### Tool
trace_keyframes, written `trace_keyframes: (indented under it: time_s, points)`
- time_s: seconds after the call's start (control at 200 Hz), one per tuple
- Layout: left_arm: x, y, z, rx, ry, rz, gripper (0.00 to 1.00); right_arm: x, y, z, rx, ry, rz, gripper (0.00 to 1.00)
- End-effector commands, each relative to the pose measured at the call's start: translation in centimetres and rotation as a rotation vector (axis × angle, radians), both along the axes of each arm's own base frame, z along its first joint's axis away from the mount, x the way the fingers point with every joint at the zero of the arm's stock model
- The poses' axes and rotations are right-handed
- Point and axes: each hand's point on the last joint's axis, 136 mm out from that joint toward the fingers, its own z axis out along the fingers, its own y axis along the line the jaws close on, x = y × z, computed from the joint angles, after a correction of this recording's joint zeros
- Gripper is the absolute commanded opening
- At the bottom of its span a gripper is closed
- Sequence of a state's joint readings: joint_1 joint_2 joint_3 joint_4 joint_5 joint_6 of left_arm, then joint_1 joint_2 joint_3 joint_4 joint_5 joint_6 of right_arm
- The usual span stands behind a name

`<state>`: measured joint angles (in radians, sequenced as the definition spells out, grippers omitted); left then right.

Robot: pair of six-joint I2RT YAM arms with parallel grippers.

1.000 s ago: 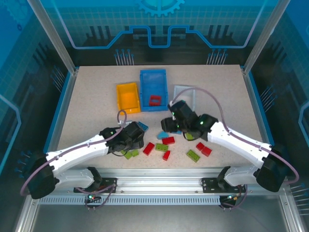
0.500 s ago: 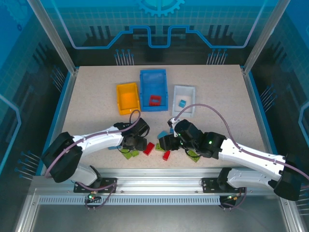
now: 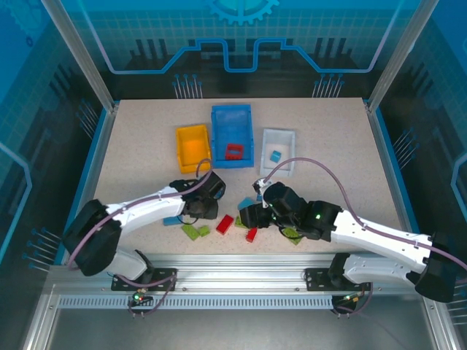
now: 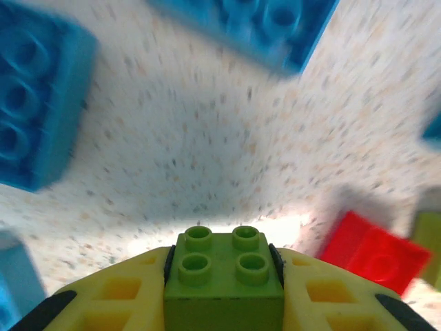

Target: Sort the legos into containers by color

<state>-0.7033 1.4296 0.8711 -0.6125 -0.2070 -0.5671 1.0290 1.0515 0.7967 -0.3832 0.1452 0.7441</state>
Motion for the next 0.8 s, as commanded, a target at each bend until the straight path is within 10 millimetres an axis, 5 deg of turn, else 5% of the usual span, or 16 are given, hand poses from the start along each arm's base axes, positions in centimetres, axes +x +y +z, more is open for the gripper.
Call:
trace_keyframes:
  time_s: [0.0, 0.205, 0.43, 0.65, 0.795]
  points:
    - [3.9, 2.2, 4.8, -0.005, -0.13, 0.064, 0.27, 0.4, -0.1, 1.2, 0.036, -0.066, -0.023, 0.59]
    - [10.9, 4.7, 6.6, 0.037, -0.19, 0.159, 0.26, 1.6, 0.2, 2.4, 0.057, -0.117, -0.062, 0.59]
    - [17.8, 7.1, 5.0, 0.085, -0.175, 0.244, 0.27, 1.9, -0.2, 2.4, 0.054, -0.119, -0.096, 0.59]
    - [20.6, 8.4, 2.2, 0.112, -0.108, 0.282, 0.29, 1.8, -1.2, 1.4, 0.016, -0.099, -0.122, 0.59]
    - [20.5, 7.6, 2.1, 0.07, -0.087, 0.277, 0.52, 2.4, -4.2, 0.5, -0.072, -0.078, -0.24, 0.61]
